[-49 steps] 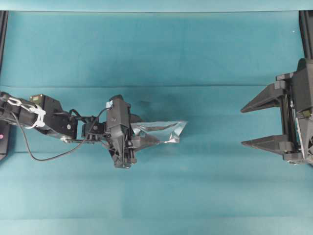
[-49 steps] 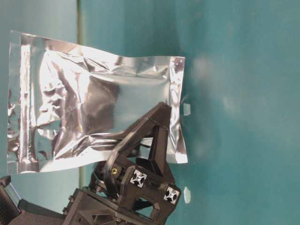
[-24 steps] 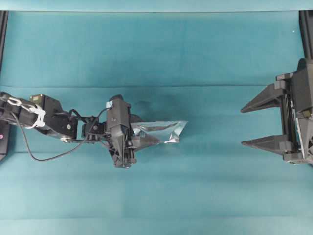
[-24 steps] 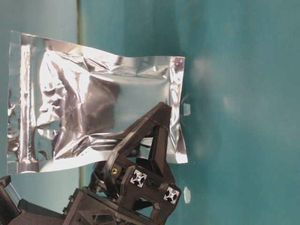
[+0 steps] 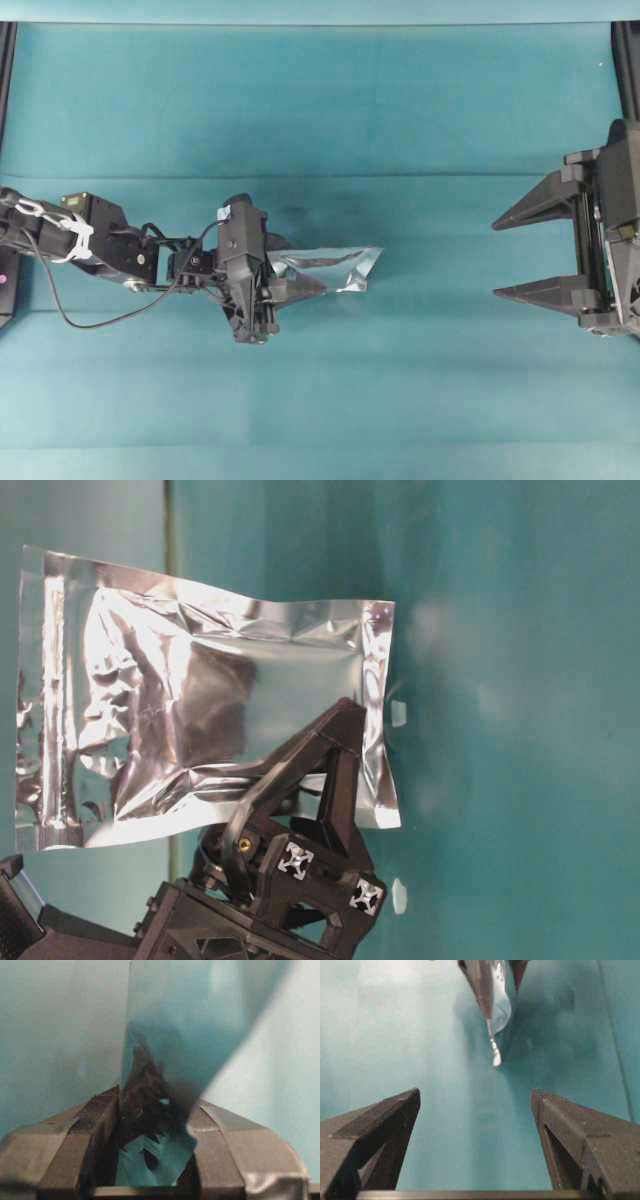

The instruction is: Hand over the silver zip bag and make it stand upright.

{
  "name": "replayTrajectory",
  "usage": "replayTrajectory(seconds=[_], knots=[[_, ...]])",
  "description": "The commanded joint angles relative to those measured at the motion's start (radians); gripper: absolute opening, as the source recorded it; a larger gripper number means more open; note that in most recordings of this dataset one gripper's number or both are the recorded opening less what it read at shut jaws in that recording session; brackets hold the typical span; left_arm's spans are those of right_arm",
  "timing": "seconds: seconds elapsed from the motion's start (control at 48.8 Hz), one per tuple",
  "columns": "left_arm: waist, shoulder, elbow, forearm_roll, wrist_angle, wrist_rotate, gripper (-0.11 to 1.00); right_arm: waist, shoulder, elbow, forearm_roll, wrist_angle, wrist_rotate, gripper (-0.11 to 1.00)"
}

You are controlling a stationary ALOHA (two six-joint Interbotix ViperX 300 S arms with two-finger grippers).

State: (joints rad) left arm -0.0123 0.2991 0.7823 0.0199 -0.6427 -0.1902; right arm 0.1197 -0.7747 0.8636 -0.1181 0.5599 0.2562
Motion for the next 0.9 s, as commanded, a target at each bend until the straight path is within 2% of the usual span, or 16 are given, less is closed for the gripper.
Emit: replayTrajectory(seconds=[0.0,0.882], knots=[[-0.009,-0.006,-0.005,0.003,0.003,0.000,0.30,0.000,-0.002,-0.009,0.002,-0.009,0.015,0.89],[-0.011,-0.008,-0.006,0.003,0.006,0.000,0.30,0.000,-0.002,-0.003,0.002,-0.018,0.015,0.89]])
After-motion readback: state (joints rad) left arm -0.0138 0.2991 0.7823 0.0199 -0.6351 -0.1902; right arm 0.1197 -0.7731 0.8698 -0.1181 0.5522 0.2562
